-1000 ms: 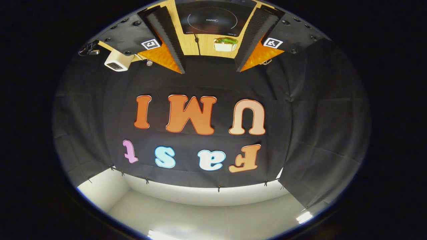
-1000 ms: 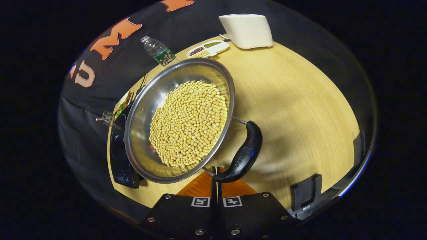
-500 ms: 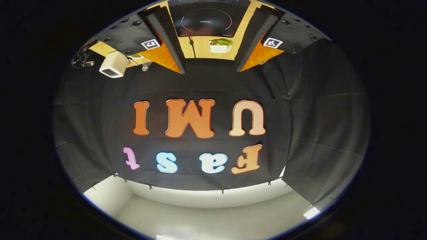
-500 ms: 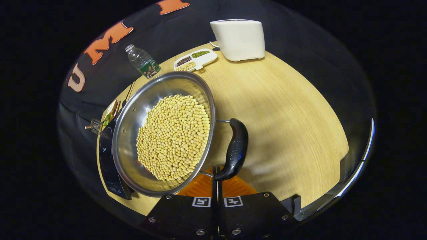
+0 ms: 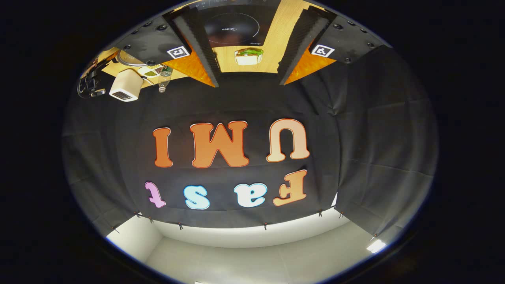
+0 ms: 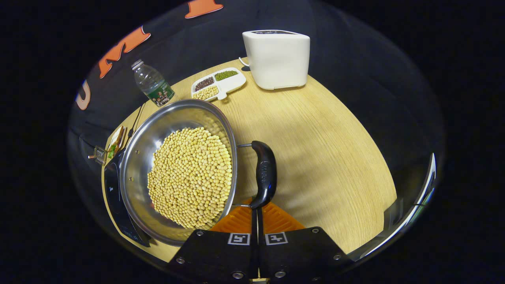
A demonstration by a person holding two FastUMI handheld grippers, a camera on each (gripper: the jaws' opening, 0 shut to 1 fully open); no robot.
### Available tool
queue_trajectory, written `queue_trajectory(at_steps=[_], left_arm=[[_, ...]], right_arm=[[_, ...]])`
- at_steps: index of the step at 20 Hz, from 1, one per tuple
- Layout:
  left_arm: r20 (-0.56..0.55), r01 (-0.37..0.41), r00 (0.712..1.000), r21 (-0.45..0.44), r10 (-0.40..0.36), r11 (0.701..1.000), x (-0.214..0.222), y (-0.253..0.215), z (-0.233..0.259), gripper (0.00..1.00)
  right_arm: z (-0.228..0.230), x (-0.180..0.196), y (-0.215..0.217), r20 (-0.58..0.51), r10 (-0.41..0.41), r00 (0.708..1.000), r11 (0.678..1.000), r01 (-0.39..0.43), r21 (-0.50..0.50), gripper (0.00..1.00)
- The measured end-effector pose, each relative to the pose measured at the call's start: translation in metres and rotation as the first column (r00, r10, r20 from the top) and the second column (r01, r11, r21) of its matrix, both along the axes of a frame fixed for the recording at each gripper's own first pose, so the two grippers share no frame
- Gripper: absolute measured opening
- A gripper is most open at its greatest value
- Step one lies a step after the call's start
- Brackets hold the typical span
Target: First push the handle of the pot to place it horizontally, then grasp the pot with both hands and set it on the induction cooktop.
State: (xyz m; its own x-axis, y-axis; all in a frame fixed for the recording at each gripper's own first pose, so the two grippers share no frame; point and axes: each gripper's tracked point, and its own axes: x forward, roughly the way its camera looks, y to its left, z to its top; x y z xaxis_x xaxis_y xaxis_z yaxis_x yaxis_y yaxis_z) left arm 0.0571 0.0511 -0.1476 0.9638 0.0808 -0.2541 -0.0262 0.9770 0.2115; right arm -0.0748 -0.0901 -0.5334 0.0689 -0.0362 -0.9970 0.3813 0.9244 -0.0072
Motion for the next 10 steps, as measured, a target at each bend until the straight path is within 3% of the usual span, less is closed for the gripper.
queue_trajectory(at_steps=[10], left_arm=[[-0.027,-0.022,0.999,0.025,0.023,0.999,-0.012,0.019,-0.006,0.99]], right_arm=[[-0.011,0.034,-0.015,0.027,-0.01,1.0,1.0,0.011,-0.019,0.0]])
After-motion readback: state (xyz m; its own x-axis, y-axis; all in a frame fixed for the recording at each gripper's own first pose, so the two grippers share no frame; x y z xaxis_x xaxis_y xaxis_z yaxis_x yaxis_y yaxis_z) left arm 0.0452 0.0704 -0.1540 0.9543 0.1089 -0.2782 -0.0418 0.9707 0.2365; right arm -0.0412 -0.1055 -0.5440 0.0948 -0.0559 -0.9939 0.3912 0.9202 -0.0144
